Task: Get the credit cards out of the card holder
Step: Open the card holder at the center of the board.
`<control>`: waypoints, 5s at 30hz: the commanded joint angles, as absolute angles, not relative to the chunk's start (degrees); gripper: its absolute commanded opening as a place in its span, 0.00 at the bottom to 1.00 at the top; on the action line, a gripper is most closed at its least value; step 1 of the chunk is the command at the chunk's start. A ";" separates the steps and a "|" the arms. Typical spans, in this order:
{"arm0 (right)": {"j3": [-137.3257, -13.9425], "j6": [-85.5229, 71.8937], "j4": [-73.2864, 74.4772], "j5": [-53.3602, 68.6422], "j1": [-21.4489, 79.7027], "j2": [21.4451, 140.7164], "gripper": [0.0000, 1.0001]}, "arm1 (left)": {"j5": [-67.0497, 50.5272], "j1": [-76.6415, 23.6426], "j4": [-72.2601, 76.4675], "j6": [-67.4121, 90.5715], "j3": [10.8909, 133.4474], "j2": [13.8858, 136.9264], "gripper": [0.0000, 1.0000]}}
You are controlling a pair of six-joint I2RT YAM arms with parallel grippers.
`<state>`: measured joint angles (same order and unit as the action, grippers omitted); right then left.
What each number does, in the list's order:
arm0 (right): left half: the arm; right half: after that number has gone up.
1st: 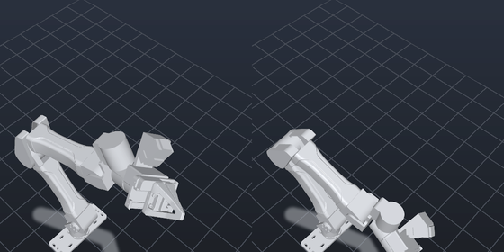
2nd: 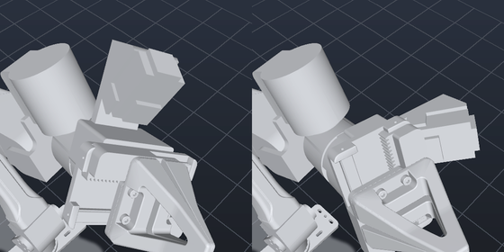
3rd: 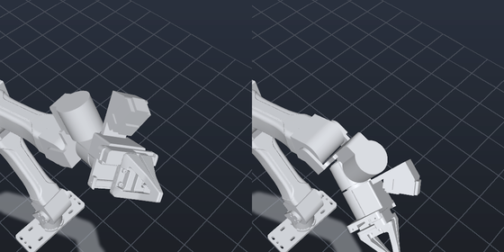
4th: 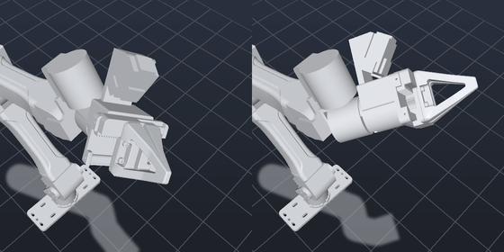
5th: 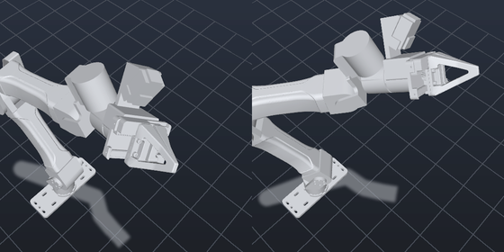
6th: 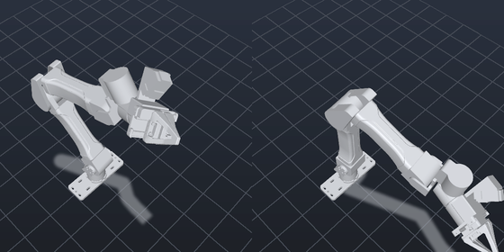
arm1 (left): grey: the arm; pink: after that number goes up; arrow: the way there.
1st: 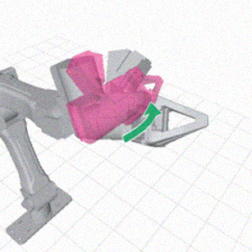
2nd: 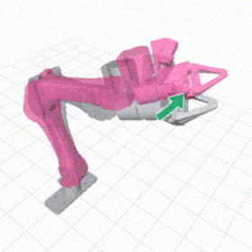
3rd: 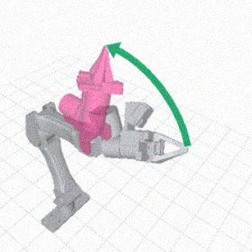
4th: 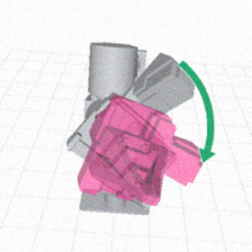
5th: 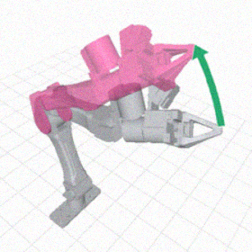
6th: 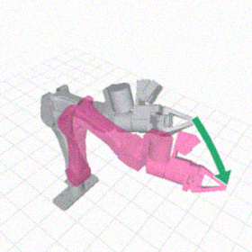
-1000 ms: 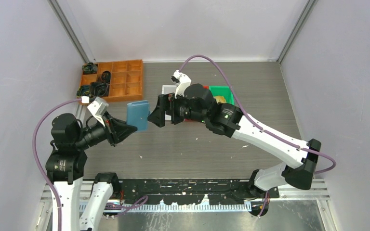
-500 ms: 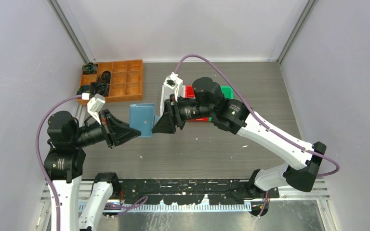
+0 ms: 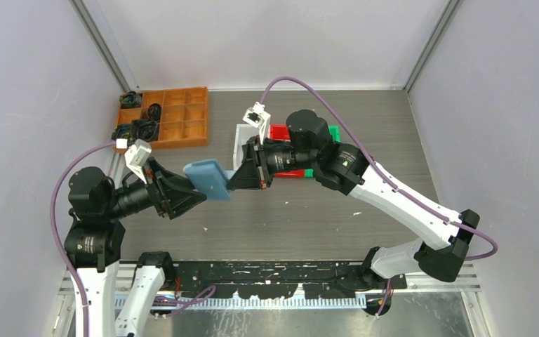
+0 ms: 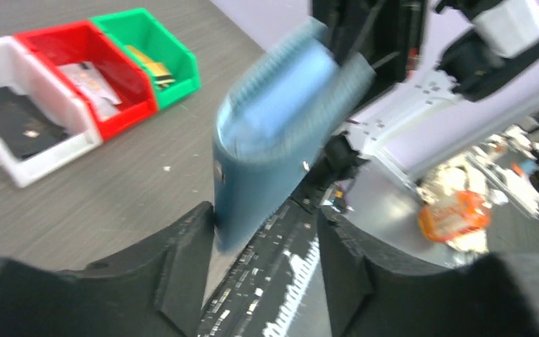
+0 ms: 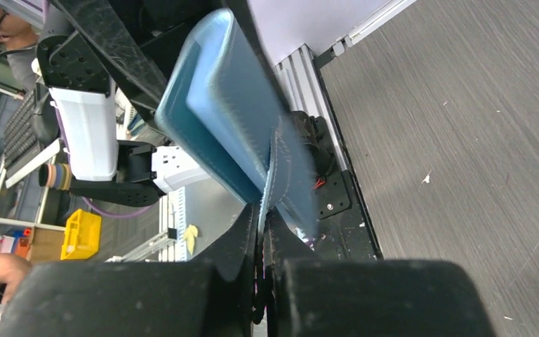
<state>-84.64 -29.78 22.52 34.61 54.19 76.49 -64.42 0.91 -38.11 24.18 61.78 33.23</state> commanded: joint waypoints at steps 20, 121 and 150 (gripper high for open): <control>-97.36 -23.27 37.13 30.20 58.78 78.41 0.01 | -57.29 1.06 -43.36 7.82 56.29 30.05 0.56; -130.50 -16.64 49.74 56.93 65.72 100.63 0.01 | -79.07 11.79 -7.88 34.31 54.81 16.49 0.96; -126.56 -1.87 64.71 53.00 61.61 99.89 0.01 | -86.74 11.53 -37.72 -17.32 56.91 32.29 0.80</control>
